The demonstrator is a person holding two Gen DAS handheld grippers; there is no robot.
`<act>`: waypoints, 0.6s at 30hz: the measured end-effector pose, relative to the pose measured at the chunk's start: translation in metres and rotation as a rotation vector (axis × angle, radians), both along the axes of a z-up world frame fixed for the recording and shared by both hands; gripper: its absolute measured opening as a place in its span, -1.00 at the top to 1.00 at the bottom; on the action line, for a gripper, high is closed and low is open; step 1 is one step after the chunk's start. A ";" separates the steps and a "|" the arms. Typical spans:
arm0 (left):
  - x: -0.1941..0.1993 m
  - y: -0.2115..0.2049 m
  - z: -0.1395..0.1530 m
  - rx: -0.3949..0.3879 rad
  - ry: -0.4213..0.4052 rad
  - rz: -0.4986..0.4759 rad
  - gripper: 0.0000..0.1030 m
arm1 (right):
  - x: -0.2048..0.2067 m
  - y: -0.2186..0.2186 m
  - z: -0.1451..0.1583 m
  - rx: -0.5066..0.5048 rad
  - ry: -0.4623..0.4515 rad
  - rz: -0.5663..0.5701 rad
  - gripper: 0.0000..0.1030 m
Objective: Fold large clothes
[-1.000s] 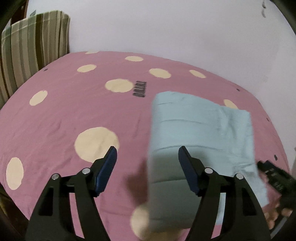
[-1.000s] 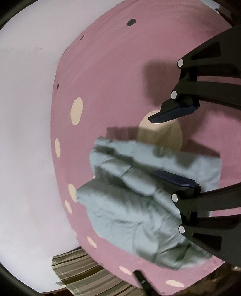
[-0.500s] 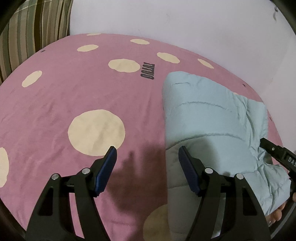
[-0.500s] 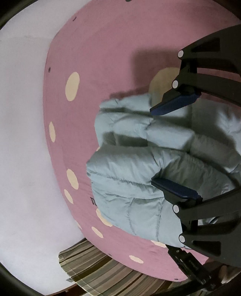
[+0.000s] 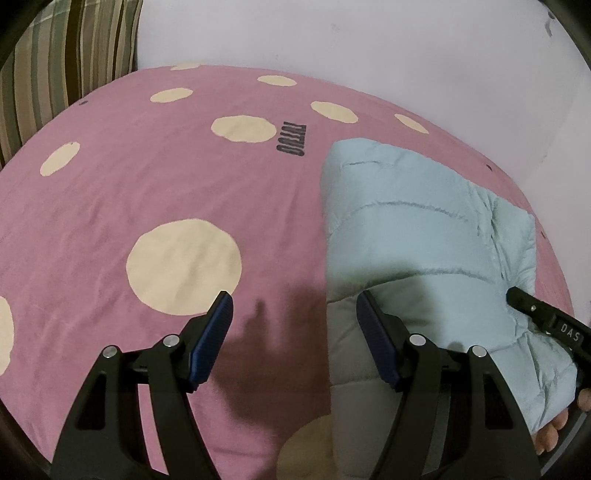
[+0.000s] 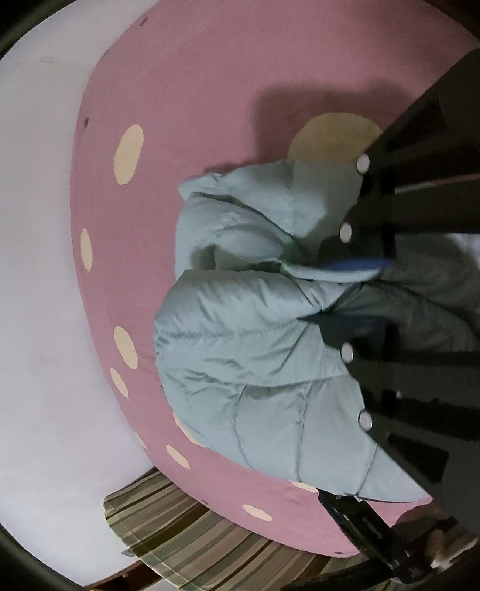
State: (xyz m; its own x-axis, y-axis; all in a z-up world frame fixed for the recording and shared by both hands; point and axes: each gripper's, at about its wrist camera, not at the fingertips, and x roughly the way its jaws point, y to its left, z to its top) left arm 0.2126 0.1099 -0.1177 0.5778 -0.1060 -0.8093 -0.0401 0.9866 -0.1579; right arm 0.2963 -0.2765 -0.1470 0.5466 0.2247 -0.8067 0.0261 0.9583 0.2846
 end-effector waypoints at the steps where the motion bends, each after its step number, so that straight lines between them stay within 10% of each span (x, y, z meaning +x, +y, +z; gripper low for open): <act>1: -0.001 -0.002 0.002 -0.001 -0.008 -0.005 -0.35 | -0.001 -0.003 0.003 -0.010 -0.009 -0.005 0.74; 18: 0.024 -0.083 -0.035 0.176 0.067 -0.159 -0.41 | 0.010 -0.047 -0.060 -0.071 0.086 -0.042 0.69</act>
State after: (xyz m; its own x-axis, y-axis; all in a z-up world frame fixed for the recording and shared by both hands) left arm 0.2369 0.0271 -0.1530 0.5091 -0.0452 -0.8595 0.1132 0.9935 0.0149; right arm 0.3062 -0.3234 -0.2067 0.4825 0.1440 -0.8640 0.0880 0.9734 0.2113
